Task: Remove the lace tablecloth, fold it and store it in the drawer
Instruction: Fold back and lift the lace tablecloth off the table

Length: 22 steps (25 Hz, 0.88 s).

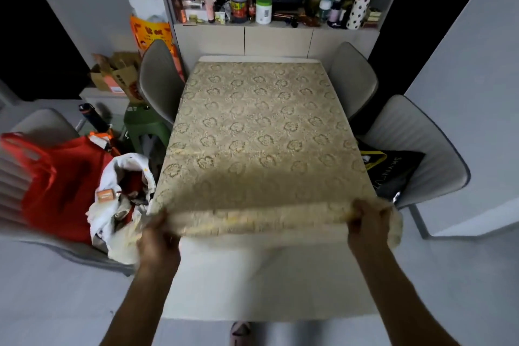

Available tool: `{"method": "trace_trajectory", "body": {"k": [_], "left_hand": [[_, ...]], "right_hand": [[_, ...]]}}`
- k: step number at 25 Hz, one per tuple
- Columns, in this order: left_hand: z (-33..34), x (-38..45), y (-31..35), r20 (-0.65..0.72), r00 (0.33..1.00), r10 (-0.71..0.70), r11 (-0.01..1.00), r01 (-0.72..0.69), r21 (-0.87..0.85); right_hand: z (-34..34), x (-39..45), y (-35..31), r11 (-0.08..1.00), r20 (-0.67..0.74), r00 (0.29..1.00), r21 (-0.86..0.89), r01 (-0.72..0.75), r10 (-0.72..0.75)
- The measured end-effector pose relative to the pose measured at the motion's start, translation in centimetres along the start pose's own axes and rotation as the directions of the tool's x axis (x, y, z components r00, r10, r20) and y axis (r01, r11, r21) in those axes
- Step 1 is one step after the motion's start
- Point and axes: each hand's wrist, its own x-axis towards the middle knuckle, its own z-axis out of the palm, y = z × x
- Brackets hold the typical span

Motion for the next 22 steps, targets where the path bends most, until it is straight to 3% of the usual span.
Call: {"method": "trace_trajectory", "body": {"k": [2,4,5,7,8,9,11,12,13,15,16,18,22], "left_hand": [[5.5,4.5,2.1,0.178,0.984,-0.028,0.982,-0.006,0.19],[7.1,7.5,0.7,0.246,0.968,-0.048,0.84,-0.094,0.535],[5.8,8.7,-1.1,0.237,0.97,-0.048,0.76,-0.118,0.639],[2.9,9.8,-4.6,0.216,0.972,-0.091,0.594,-0.121,0.795],[1.1,10.3,-6.1,0.215,0.97,-0.117,0.431,-0.146,0.89],[-0.8,10.9,-8.0,0.248,0.961,-0.124,0.2,-0.221,0.955],[-3.8,11.8,-10.5,0.35,0.918,-0.188,-0.25,-0.389,0.887],[-4.3,11.8,-11.0,0.373,0.894,-0.249,-0.41,-0.446,0.795],[-4.5,12.0,-11.4,0.42,0.868,-0.265,-0.491,-0.496,0.716],[-4.3,12.5,-12.4,0.512,0.822,-0.248,-0.518,-0.56,0.647],[-4.6,12.7,-13.2,0.619,0.759,-0.2,-0.545,-0.612,0.574],[-5.2,12.6,-13.8,0.743,0.653,-0.146,-0.584,-0.663,0.469],[-6.4,10.5,-13.9,0.681,0.701,-0.212,-0.51,-0.674,0.535]], "right_hand": [[6.1,4.3,-2.1,0.983,0.137,0.99,-0.174,0.054,-0.03],[9.4,5.7,-0.9,0.946,0.137,0.99,-0.322,0.027,0.019],[9.1,5.7,0.9,0.862,0.163,0.987,-0.503,0.067,0.018],[7.6,5.0,5.6,0.589,0.279,0.957,-0.788,0.18,0.081],[6.2,4.8,8.1,0.463,0.332,0.931,-0.856,0.23,0.153],[4.5,4.7,10.7,0.307,0.368,0.908,-0.904,0.298,0.201],[1.8,4.7,14.7,-0.072,0.425,0.866,-0.887,0.456,0.263],[0.9,4.8,15.9,-0.237,0.445,0.849,-0.826,0.512,0.285],[0.2,4.8,16.8,-0.358,0.447,0.841,-0.765,0.536,0.303],[-0.2,5.0,17.9,-0.514,0.413,0.86,-0.689,0.51,0.3],[-0.3,5.1,18.2,-0.549,0.428,0.865,-0.671,0.498,0.261],[-0.6,5.4,18.7,-0.609,0.538,0.809,-0.568,0.555,0.235],[-1.7,5.4,18.6,-0.645,0.564,0.773,-0.481,0.594,0.291]]}}
